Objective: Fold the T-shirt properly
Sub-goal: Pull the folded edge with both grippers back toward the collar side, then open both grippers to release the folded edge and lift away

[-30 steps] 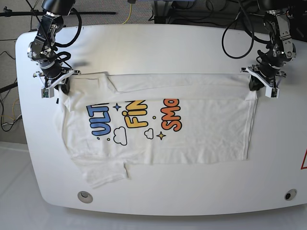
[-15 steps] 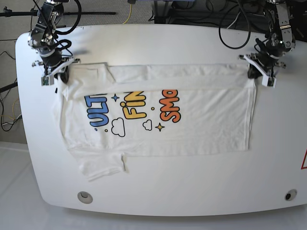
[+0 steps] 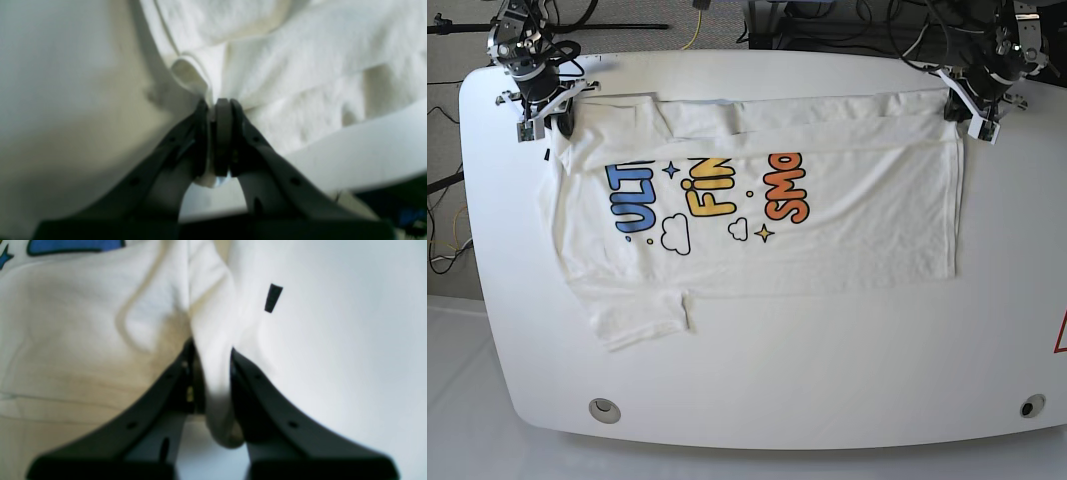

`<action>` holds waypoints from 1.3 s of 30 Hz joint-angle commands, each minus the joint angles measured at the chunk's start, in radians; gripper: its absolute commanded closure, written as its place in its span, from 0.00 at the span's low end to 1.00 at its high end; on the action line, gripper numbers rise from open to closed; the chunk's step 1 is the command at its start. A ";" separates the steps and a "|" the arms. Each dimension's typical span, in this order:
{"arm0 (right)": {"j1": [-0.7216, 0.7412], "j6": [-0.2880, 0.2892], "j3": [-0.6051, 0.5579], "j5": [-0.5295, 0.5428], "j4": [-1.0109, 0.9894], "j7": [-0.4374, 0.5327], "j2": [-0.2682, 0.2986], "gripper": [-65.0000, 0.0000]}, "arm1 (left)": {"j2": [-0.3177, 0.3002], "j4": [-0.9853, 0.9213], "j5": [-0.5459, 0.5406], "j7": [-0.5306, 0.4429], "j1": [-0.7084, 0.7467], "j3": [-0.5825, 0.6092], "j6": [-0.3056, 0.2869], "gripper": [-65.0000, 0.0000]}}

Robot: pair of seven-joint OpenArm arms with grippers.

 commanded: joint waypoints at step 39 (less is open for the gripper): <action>-0.130 -0.010 -0.006 -0.048 0.082 -0.135 -0.002 1.00 | -0.044 0.034 -0.049 0.003 0.081 -0.099 -0.013 1.00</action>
